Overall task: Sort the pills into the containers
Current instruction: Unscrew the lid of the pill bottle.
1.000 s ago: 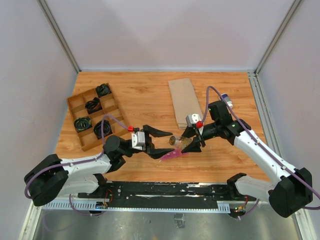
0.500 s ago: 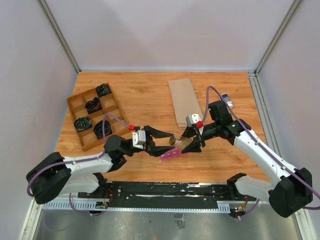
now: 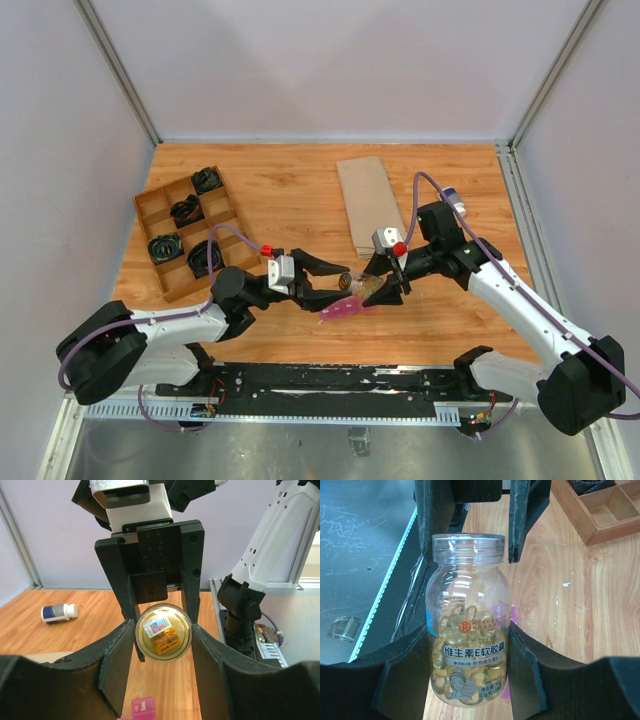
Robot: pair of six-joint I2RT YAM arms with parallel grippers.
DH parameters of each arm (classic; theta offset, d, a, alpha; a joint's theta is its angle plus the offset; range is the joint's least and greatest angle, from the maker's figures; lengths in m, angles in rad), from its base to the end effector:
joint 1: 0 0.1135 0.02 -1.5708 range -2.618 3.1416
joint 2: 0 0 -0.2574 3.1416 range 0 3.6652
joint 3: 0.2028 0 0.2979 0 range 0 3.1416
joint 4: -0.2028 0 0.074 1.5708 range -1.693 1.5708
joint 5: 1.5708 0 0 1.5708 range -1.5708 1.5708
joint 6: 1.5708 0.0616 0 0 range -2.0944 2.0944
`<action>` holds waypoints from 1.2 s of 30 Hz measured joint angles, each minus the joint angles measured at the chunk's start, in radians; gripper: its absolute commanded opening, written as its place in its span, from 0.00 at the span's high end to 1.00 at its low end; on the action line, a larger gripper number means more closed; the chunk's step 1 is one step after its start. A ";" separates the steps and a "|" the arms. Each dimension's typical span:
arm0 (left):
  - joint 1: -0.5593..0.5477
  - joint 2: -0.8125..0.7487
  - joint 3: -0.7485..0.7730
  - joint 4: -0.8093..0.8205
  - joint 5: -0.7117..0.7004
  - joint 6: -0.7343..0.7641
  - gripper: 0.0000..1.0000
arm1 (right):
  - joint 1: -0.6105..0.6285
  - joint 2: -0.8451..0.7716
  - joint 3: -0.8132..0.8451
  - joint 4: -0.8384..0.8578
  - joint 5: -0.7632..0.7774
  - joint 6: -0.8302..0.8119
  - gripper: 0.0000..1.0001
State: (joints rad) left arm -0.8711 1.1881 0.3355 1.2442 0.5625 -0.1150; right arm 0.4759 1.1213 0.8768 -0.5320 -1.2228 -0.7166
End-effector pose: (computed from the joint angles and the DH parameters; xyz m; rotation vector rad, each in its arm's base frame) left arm 0.1537 -0.2336 0.2202 0.9424 0.9418 -1.1767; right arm 0.2166 0.1768 0.2663 -1.5534 1.2784 1.2460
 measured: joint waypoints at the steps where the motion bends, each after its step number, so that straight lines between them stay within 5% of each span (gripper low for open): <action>1: 0.002 0.003 0.003 -0.002 0.002 -0.002 0.48 | 0.000 0.000 0.000 0.000 0.000 0.000 0.90; 11: 0.011 0.016 0.006 0.021 0.022 -0.075 0.99 | 0.000 -0.005 0.002 0.000 0.001 -0.001 0.94; 22: 0.017 0.075 0.001 0.071 -0.148 -0.412 1.00 | -0.002 -0.005 0.013 0.041 0.095 0.130 0.97; 31: -0.129 -0.063 0.108 -0.398 -0.610 -0.571 1.00 | -0.008 0.015 0.016 0.091 0.206 0.190 0.97; 36: -0.147 -0.064 0.154 -0.509 -0.704 -0.657 0.96 | -0.023 0.026 0.016 0.108 0.216 0.194 0.97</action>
State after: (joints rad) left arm -1.0180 1.1244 0.4892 0.7353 -0.1413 -0.7719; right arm 0.4534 1.1477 0.8928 -0.4236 -1.0073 -0.5224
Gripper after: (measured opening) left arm 0.441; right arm 0.535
